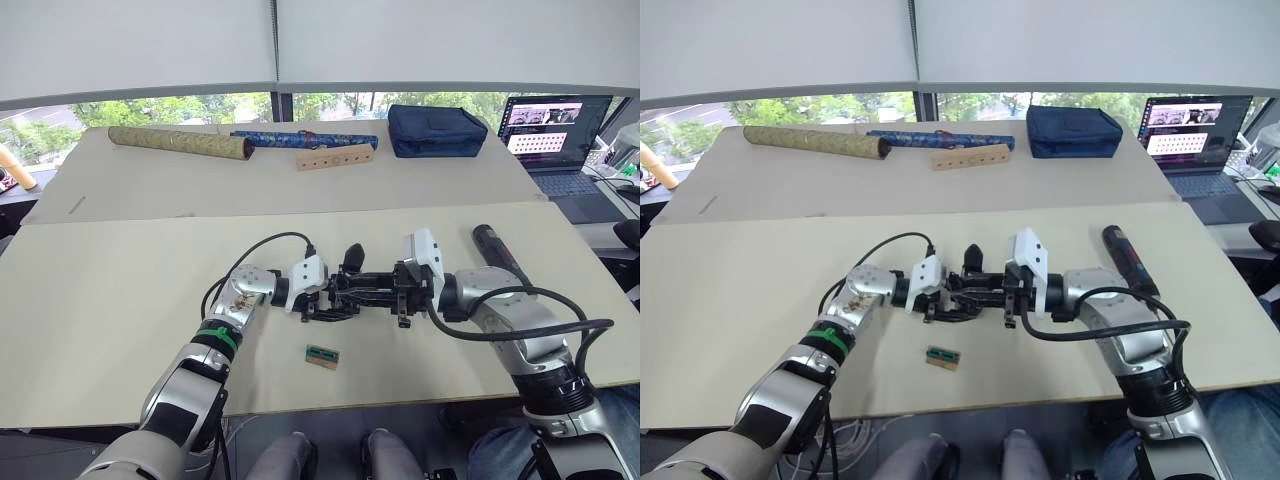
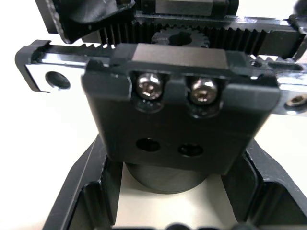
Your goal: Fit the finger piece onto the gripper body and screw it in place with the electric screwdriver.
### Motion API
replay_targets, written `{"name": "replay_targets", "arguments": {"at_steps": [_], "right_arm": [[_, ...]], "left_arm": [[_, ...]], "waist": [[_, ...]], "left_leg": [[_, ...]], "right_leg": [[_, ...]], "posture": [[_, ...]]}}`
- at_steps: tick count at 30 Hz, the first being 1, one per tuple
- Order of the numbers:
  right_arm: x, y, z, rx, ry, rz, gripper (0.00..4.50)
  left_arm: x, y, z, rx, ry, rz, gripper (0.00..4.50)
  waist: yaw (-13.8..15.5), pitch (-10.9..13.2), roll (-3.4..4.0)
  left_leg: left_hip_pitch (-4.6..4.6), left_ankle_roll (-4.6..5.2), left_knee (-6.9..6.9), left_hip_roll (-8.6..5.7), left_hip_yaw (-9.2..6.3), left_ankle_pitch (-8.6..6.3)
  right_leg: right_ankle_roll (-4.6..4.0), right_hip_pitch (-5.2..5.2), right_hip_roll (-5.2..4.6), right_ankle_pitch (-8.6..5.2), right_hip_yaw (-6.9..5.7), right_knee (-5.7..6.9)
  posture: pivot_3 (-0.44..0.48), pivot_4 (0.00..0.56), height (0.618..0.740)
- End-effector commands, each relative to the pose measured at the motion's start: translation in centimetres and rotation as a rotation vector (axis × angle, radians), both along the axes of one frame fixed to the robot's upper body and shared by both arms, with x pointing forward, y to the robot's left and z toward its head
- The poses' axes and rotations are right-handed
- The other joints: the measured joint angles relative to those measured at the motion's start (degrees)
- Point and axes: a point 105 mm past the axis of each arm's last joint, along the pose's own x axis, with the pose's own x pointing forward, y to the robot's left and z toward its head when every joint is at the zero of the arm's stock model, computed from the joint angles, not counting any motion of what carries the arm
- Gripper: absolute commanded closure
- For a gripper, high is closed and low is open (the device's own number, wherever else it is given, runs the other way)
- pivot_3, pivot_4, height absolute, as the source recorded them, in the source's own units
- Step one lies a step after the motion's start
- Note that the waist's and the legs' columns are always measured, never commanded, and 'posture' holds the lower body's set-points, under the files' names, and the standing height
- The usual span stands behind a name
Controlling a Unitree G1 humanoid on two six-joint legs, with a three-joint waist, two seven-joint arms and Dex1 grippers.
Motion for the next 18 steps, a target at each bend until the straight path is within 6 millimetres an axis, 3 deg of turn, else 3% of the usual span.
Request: {"name": "replay_targets", "arguments": {"at_steps": [1,9,18], "right_arm": [[-0.2,0.4,1.2,0.011,-0.062,0.043,4.19],[1.5,0.4,0.8,-0.008,-0.056,0.037,4.19],[1.5,0.3,-0.6,-0.045,-0.036,0.06,4.19]], "left_arm": [[0.6,0.2,1.0,-0.018,-0.041,0.025,2.19],[0.7,0.2,0.9,-0.034,-0.04,0.048,2.19],[0.9,0.4,0.9,-0.04,-0.041,0.069,2.19]], "waist": [[-0.01,0.0,0.0],[-0.03,0.0,0.0],[-0.03,0.0,0.0]], "left_leg": [[0.0,0.0,0.0,0.0,0.0,0.0],[0.01,-0.02,0.0,0.0,0.0,0.01],[0.06,-0.02,0.0,0.0,0.0,0.01]], "right_leg": [[0.0,0.0,0.0,0.0,0.0,0.0],[0.0,-0.02,0.0,0.0,0.0,0.07],[0.0,0.01,0.0,0.0,0.01,0.09]], "posture": [[0.0,0.15,0.74],[0.0,0.15,0.74],[0.0,0.15,0.74]]}}
